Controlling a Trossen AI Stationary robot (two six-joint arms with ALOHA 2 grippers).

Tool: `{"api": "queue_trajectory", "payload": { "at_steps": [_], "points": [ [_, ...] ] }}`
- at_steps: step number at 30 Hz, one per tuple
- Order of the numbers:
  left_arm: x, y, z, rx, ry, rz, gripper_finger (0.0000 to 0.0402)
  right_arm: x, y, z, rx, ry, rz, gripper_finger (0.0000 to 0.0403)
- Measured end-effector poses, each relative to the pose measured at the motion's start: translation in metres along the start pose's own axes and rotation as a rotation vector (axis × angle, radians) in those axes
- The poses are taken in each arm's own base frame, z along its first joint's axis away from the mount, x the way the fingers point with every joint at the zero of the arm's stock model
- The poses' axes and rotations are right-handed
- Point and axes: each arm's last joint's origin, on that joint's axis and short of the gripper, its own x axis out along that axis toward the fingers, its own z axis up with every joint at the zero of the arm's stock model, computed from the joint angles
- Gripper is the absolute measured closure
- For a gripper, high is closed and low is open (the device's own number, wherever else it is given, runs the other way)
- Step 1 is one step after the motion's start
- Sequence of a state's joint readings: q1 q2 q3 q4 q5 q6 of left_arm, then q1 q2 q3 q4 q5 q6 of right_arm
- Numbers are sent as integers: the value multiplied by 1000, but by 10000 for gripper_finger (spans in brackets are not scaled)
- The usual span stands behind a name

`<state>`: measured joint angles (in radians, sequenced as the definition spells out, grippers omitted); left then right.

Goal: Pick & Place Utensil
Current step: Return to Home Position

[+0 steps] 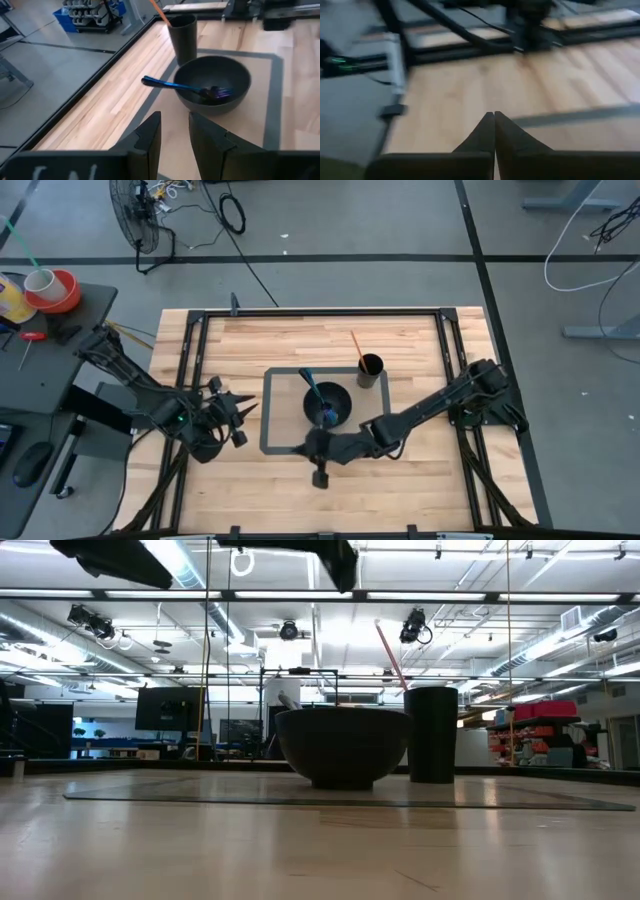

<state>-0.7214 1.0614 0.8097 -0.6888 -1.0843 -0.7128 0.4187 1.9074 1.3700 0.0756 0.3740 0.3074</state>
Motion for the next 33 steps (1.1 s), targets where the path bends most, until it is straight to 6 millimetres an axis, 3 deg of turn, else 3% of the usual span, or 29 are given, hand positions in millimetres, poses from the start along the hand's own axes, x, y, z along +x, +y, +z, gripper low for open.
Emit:
{"api": "queue_trajectory", "payload": {
  "at_steps": [4,8,13,19,24,28,33],
  "points": [
    [6,-3,-2,10,17,16,296,-5,-1,-10,-42,-60,124,401],
    [14,-9,-4,21,29,36,296,-26,-7,-8,-66,-116,185,401],
    [17,-18,0,52,-2,14,296,-69,-22,-11,-80,-176,206,401],
    [15,-21,3,57,-26,-2,296,-130,-41,-17,-73,-376,270,401],
    [18,-25,2,70,-25,-6,296,-171,-68,-28,-108,-461,184,398],
    [26,-33,4,74,-33,-27,296,-187,-85,-48,-109,-460,82,389],
    [34,-47,9,91,-46,-118,296,-191,-99,-73,7,-450,64,387]
  ]
}}
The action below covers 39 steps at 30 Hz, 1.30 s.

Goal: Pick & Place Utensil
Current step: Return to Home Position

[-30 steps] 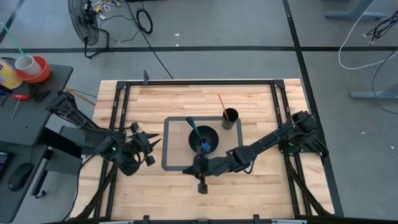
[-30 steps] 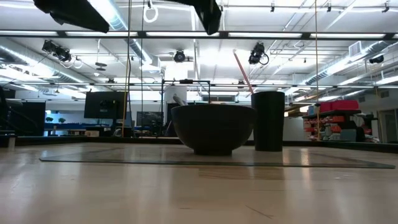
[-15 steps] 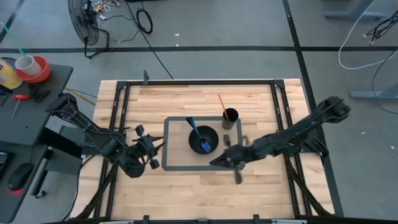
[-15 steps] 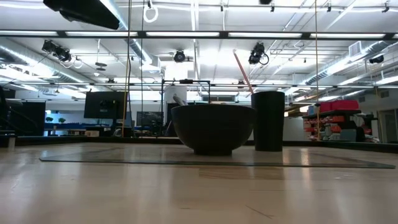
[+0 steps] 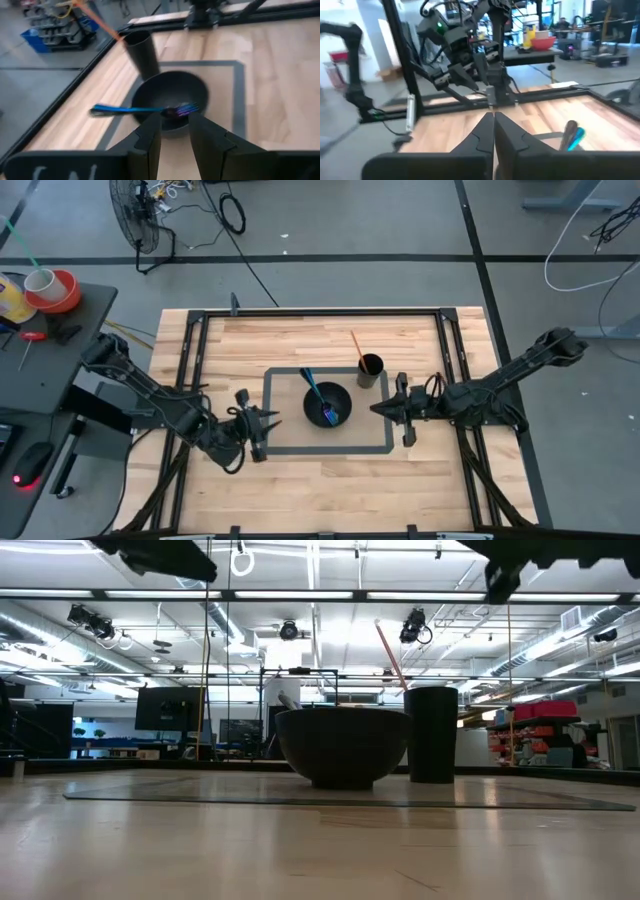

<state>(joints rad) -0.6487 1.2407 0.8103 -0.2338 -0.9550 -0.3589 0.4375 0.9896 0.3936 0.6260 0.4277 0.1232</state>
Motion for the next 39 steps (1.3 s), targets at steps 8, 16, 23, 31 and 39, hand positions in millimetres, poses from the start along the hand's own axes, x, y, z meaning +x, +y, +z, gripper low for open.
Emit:
{"api": "queue_trajectory", "payload": {
  "at_steps": [8,16,23,31,39],
  "points": [
    [7,-12,9,-11,-67,-89,296,-29,-38,-12,106,-90,137,386],
    [6,-12,7,14,-69,-40,296,-62,-59,-15,21,-248,78,385],
    [5,-14,6,44,-56,-84,296,-82,-68,-12,77,-247,121,385],
    [6,-12,2,89,-21,-82,296,-90,-74,-17,18,-216,-31,385],
    [9,-7,0,110,-13,-8,296,-106,-71,-14,-15,-268,84,385]
  ]
}}
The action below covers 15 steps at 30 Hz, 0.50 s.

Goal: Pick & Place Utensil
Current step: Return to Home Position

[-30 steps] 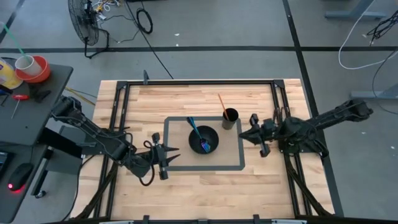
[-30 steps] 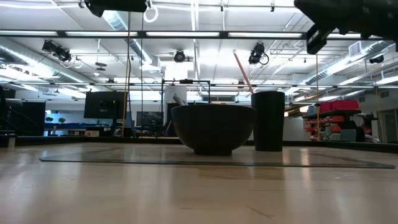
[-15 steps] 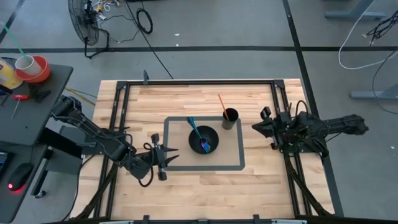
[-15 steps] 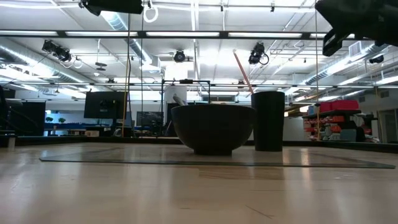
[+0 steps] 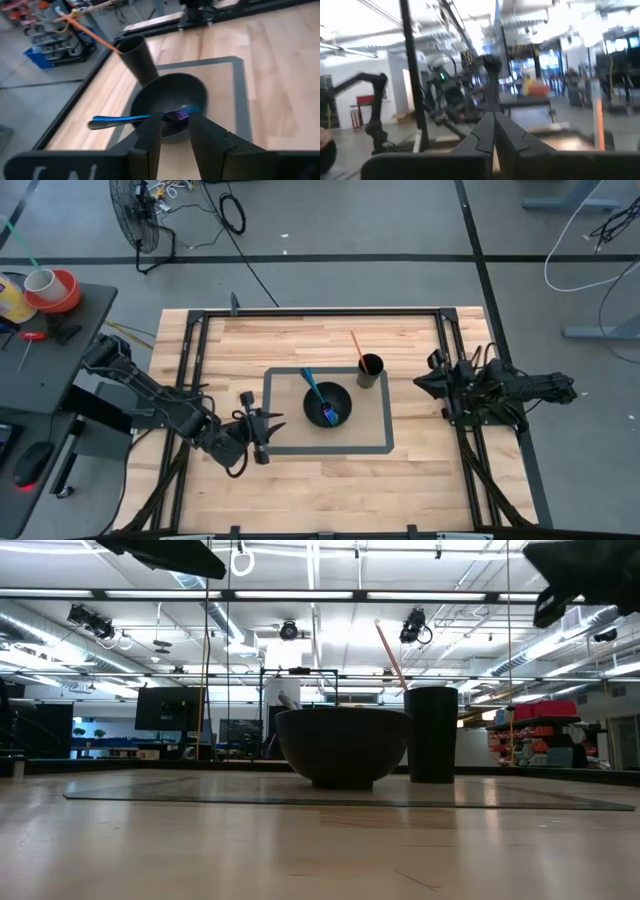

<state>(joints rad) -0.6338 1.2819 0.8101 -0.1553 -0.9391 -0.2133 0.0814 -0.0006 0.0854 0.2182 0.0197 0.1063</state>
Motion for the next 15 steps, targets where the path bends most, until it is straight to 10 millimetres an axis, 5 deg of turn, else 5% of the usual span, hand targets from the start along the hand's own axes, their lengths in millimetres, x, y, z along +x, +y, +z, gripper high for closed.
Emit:
{"api": "queue_trajectory", "payload": {
  "at_steps": [15],
  "points": [
    [7,4,0,-49,33,-71,304,0,-6,-31,13,133,-95,385]
  ]
}}
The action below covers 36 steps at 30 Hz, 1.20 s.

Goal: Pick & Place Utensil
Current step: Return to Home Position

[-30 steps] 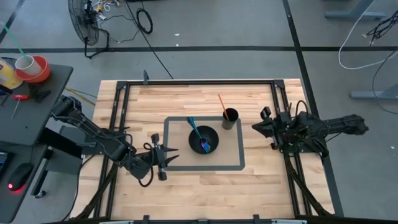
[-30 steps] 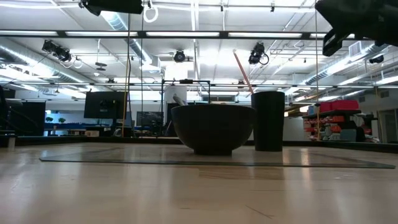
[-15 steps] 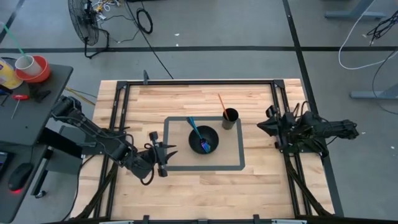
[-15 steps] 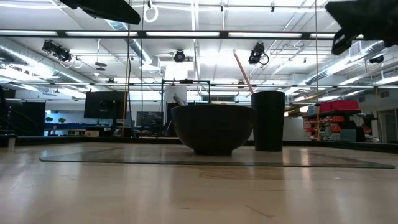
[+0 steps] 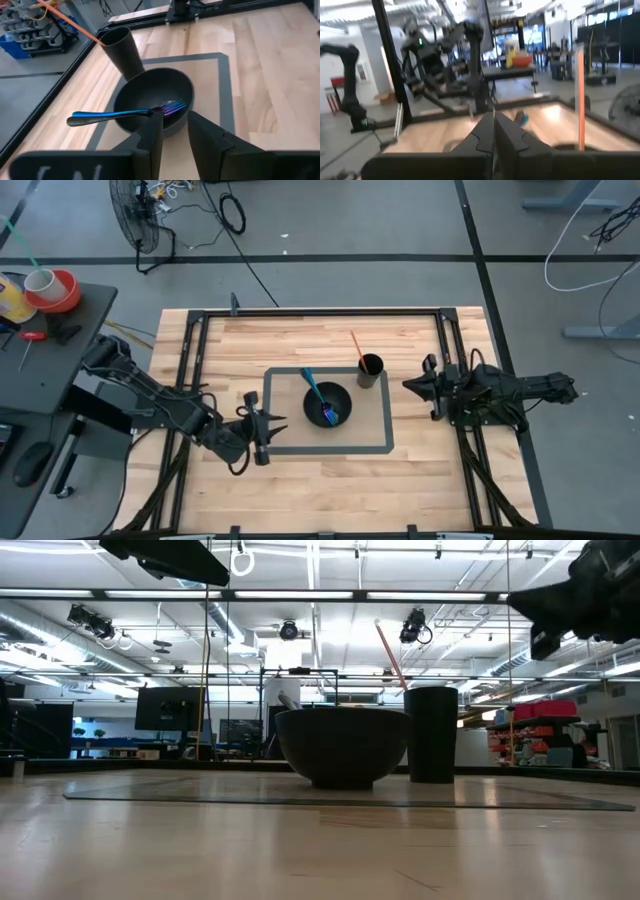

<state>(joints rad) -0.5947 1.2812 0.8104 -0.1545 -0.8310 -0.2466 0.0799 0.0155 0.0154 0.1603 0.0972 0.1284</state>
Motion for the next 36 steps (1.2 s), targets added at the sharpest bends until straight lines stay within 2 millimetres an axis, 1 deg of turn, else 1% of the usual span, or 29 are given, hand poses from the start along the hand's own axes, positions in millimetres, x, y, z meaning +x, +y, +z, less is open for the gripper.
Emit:
{"api": "queue_trajectory", "payload": {
  "at_steps": [4,7,10,14,16,19,24,27,32,36],
  "points": [
    [7,9,-4,26,60,19,336,0,-1,-8,-4,78,-10,385],
    [10,12,-7,39,97,6,366,0,-1,-10,-6,100,-13,385],
    [10,14,-9,64,115,38,392,0,-1,-10,-6,102,-13,385],
    [7,19,-14,109,151,71,394,0,-1,-10,-5,102,-13,385],
    [5,22,-21,107,148,64,393,0,-1,-10,-5,103,-13,385],
    [-1,30,-38,93,108,27,395,0,-1,-10,-5,103,-13,385],
    [-14,53,-45,8,-117,-208,395,0,-1,-10,-5,103,-13,385],
    [-22,70,-53,-56,-231,-290,393,0,-1,-10,-5,103,-13,385],
    [-29,99,-74,-138,-305,-272,396,0,-1,-10,-5,102,-13,385],
    [-39,120,-82,-194,-352,-248,398,0,-1,-10,-5,101,-13,385]
  ]
}}
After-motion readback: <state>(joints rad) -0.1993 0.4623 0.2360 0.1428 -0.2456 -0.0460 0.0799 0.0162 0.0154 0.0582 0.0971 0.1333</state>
